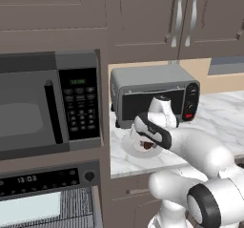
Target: Place the sweet potato on the top rack of the oven.
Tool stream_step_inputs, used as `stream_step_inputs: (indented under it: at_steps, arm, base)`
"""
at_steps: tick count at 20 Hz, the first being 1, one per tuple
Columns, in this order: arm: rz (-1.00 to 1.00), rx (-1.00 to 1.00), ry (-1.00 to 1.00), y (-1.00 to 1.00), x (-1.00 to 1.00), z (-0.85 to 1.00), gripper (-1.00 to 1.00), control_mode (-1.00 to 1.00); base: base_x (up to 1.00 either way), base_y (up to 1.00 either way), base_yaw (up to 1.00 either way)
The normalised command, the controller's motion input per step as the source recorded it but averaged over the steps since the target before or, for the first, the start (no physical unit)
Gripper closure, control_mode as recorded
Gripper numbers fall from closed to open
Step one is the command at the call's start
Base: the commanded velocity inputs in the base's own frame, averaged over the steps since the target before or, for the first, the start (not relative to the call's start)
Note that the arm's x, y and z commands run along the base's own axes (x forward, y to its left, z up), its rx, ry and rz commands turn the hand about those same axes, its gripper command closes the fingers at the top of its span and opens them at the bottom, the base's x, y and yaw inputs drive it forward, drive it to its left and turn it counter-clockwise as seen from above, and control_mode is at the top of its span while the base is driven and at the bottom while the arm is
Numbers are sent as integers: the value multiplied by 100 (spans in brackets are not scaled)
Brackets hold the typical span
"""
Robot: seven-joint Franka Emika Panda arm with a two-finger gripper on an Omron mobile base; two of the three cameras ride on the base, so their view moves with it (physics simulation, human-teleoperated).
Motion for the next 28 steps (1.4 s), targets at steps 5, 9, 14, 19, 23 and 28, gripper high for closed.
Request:
stream_step_inputs:
  at_steps: [5,9,14,19,23,28]
  arm:
    - [1,0,0,-16,-92,78,100,-100]
    - [20,-3,0,-3,-100,47,100,-100]
    - [29,-18,-7,68,-88,33,100,-100]
    - [27,-9,-18,100,-75,0,100,-100]
    - [15,-10,-21,100,-13,-21,100,-100]
    - [1,-5,-33,100,-2,-50,100,-100]
  base:
    - [0,0,0]
    - [0,0,0]
    - [0,0,0]
    - [0,0,0]
    - [0,0,0]
    - [0,0,0]
